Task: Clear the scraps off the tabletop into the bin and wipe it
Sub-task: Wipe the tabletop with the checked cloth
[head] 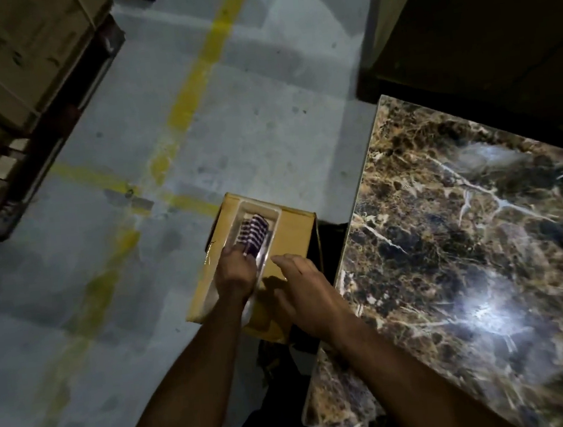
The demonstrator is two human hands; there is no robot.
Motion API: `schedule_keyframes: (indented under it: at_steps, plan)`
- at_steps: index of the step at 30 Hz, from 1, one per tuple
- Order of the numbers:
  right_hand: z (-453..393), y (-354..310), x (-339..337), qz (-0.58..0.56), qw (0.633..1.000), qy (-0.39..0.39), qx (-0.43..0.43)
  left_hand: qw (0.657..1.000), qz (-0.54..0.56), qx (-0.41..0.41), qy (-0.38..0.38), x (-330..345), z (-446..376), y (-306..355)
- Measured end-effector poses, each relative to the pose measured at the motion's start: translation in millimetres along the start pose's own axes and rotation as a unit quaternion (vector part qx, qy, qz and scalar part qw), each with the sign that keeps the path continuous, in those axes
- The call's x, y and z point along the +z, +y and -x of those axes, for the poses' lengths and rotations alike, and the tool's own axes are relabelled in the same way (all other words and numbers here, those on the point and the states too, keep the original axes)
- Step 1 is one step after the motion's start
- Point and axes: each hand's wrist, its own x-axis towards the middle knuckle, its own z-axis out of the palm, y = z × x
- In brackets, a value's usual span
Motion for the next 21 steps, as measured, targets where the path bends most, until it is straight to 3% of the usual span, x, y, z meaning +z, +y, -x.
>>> schedule_keyframes:
  at_steps: [3,7,9,11,13,16,17,19,21]
  plan:
    - [4.7,1.8,-7.3,-0.035,0.999,-0.002,0.016,0.999,0.035,0.015,-0.007,-38.1,17.7,25.1]
    - [17.7,-3.0,-33.9,-0.088,0.995,0.020,0.035,0.981,0.175,0.053,-0.069,-94.8,61.5,61.0]
    - [26.5,-3.2,-51.5,-0.121,0.989,0.070,0.039,0.948,0.293,0.055,-0.112,-121.1,93.8,87.8]
    - [40.4,1.7,-72.9,-0.194,0.971,0.118,0.069,0.888,0.428,0.047,-0.161,-142.5,132.8,117.5]
    - [57.2,5.9,-97.2,-0.366,0.915,0.116,0.123,0.829,0.519,0.019,-0.207,-152.6,165.6,140.8]
    - [96.3,20.7,-134.8,-0.626,0.765,0.076,0.131,0.765,0.583,-0.022,-0.273,-146.3,205.4,170.5]
    - [107.6,28.5,-144.4,-0.654,0.745,0.061,0.113,0.764,0.581,-0.025,-0.281,-139.2,213.5,177.1]
    - [125.5,47.9,-156.4,-0.659,0.743,0.067,0.094,0.780,0.561,0.000,-0.278,-123.1,225.1,191.8]
    - [141.0,71.0,-163.6,-0.607,0.781,0.109,0.099,0.799,0.539,0.043,-0.262,-108.8,235.7,207.4]
